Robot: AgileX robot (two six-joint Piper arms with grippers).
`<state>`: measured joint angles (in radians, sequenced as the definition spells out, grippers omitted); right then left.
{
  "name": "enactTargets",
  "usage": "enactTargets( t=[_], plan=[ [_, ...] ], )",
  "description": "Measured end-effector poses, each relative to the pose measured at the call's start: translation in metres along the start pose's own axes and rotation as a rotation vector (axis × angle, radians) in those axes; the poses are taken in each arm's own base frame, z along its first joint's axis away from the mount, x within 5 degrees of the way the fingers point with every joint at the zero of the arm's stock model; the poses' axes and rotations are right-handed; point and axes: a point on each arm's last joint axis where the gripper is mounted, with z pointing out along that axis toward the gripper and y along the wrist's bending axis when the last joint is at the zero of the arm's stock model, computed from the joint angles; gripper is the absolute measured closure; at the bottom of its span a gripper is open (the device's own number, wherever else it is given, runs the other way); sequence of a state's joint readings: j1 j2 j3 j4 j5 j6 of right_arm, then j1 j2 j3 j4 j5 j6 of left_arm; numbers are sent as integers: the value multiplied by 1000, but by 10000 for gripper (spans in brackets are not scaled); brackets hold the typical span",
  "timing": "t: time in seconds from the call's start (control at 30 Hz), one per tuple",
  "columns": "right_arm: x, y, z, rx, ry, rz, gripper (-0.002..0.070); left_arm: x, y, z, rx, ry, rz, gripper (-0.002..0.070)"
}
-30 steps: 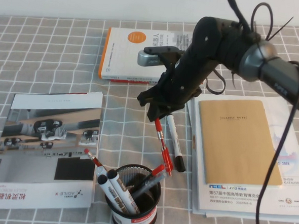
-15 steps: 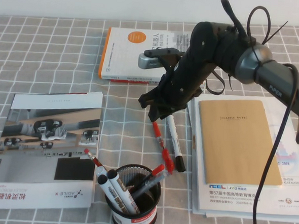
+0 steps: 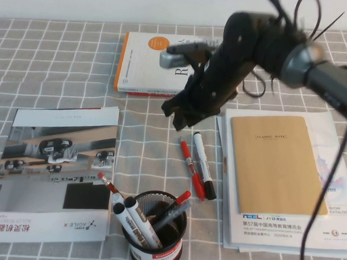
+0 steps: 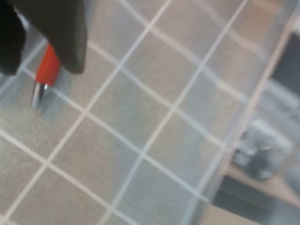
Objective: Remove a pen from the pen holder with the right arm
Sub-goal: 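Take a marker out of the pen holder and lay it on the table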
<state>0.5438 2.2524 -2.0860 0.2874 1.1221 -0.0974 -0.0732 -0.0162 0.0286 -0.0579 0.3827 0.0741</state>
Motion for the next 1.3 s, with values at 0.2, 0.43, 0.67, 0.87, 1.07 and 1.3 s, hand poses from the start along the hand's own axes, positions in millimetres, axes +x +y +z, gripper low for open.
enactTargets(
  t=[0.2,0.43,0.67,0.87,1.07,1.3],
  plan=[
    [13,24,-58,28,-41,-62,649,0,0,0,0,0,0,678],
    [64,45,-118,40,-126,-92,686,0,0,0,0,0,0,678],
    [126,53,-174,42,-197,-102,688,0,0,0,0,0,0,678],
    [178,55,-199,30,-271,-99,688,0,0,0,0,0,0,678],
    [224,54,-205,11,-273,-88,688,0,0,0,0,0,0,678],
    [248,55,-203,-15,-158,-81,688,0,0,0,0,0,0,678]
  ],
)
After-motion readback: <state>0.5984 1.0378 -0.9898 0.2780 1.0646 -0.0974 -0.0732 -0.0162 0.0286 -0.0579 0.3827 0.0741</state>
